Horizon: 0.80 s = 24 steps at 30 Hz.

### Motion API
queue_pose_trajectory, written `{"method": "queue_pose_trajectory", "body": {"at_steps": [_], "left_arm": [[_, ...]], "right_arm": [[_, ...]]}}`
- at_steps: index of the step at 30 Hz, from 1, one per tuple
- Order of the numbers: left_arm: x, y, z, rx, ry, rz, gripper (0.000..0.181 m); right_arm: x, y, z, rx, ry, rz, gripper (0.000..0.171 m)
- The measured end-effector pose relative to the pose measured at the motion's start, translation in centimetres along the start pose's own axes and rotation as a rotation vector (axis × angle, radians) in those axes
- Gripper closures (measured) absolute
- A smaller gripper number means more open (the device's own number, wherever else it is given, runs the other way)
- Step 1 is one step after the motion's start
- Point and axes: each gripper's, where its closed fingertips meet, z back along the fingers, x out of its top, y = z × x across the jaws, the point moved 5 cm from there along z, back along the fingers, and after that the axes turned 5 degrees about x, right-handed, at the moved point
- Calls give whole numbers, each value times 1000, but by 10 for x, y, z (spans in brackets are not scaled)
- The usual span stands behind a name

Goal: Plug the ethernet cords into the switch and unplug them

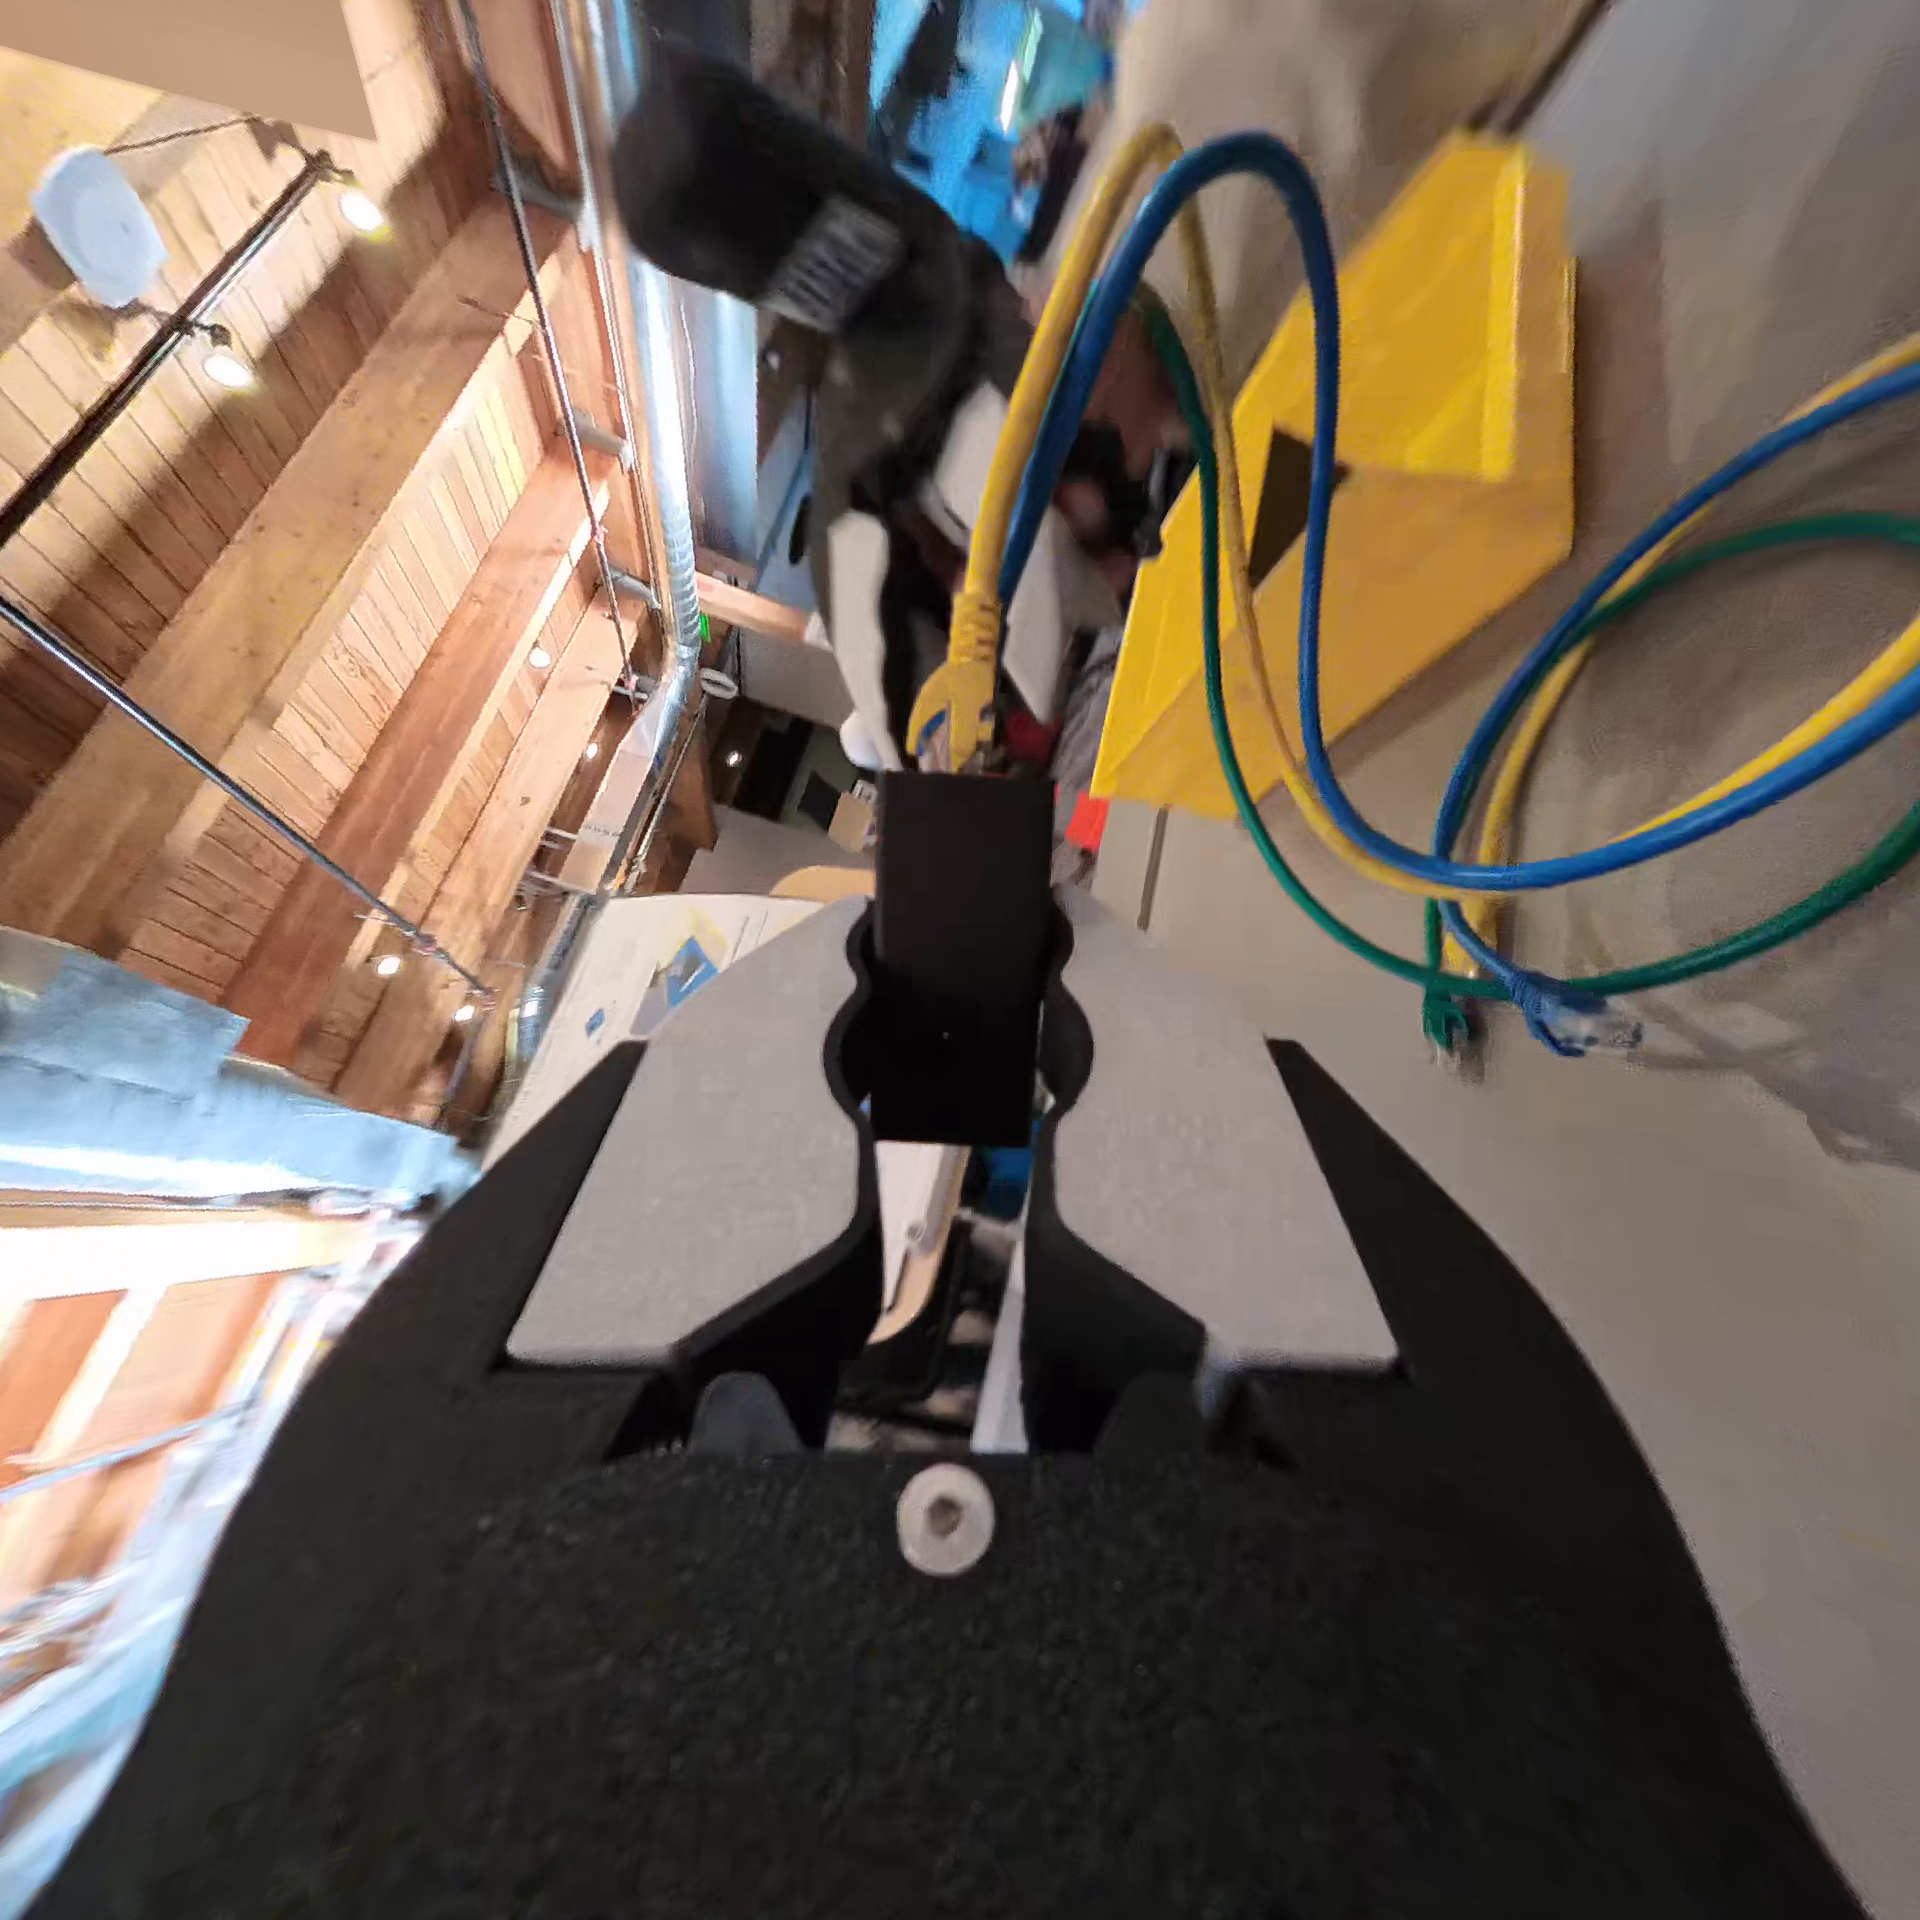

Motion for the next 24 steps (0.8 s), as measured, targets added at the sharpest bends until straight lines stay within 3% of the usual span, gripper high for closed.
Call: {"method": "queue_pose_trajectory", "body": {"at_steps": [4, 7, 10, 15, 20, 22, 24], "left_arm": [[1, 12, -5, -33, -128, 232, 155], [-4, 12, -14, -57, -213, 359, 155], [-17, 12, -22, -70, -265, 476, 154], [-56, -6, -37, -144, -144, 859, 143], [-61, -2, -29, -158, -94, 1145, 146], [-61, -2, -33, -185, -56, 1226, 129], [-65, -2, -41, -227, -32, 1336, 108]], "right_arm": [[13, 16, -46, -16, -40, 231, 126], [36, 26, -64, 41, -146, 236, 129], [39, 23, -70, 9, -125, 264, 139], [17, 10, -68, -54, 138, 221, 141], [-15, -5, -57, -219, 493, 291, 141], [-20, -7, -55, -281, 570, 334, 141], [-11, 2, -60, -256, 506, 339, 141]]}}
